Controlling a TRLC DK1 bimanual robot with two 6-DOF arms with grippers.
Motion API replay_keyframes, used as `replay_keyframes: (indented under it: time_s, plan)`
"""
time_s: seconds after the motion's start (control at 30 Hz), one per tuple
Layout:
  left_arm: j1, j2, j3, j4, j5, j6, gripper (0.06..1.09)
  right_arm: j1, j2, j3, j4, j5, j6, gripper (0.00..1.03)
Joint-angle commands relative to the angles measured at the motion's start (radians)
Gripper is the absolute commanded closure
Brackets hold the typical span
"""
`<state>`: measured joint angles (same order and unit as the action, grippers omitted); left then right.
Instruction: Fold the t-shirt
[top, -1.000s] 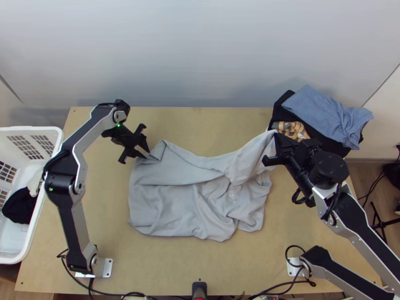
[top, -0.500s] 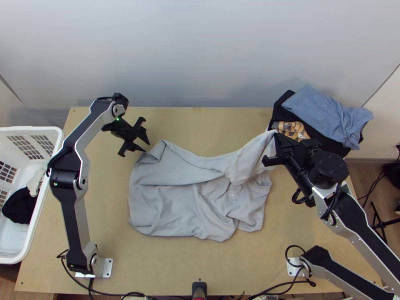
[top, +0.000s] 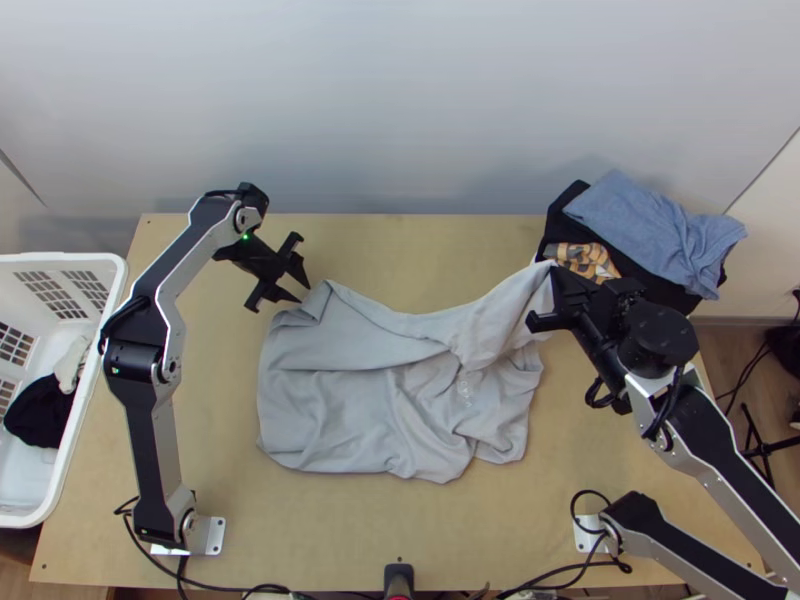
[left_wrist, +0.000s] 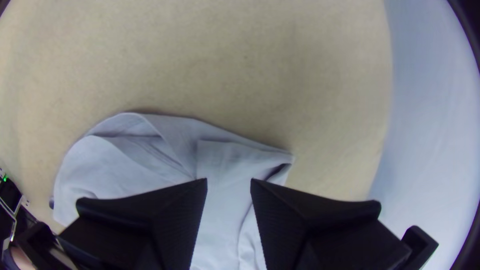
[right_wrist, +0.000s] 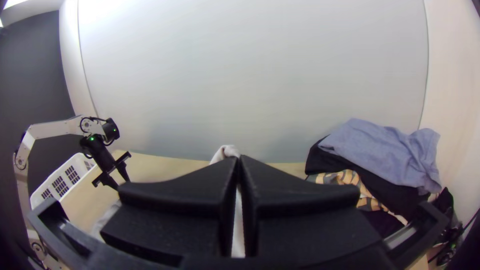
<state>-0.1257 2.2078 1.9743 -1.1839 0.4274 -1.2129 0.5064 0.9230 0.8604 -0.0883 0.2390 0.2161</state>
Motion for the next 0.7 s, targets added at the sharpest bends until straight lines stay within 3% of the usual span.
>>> replay_keyframes:
  time_s: [0.0,0.57,0.6,0.67]
  plan:
    - [-0.005,0.015,-0.011,-0.011,-0.007,0.015,0.61,-0.011,-0.003,0.003,0.001,0.0,-0.012,1.0]
    - [-0.008,0.066,-0.022,-0.002,-0.052,0.042,0.61,-0.034,0.002,0.012,0.001,0.0,-0.021,1.0]
    - [-0.011,0.069,-0.022,0.004,-0.073,0.052,0.68,-0.034,0.002,0.012,-0.001,0.0,-0.021,1.0]
    - [-0.014,0.067,-0.022,0.03,-0.188,0.073,1.05,-0.034,0.002,0.012,-0.001,0.0,-0.021,1.0]
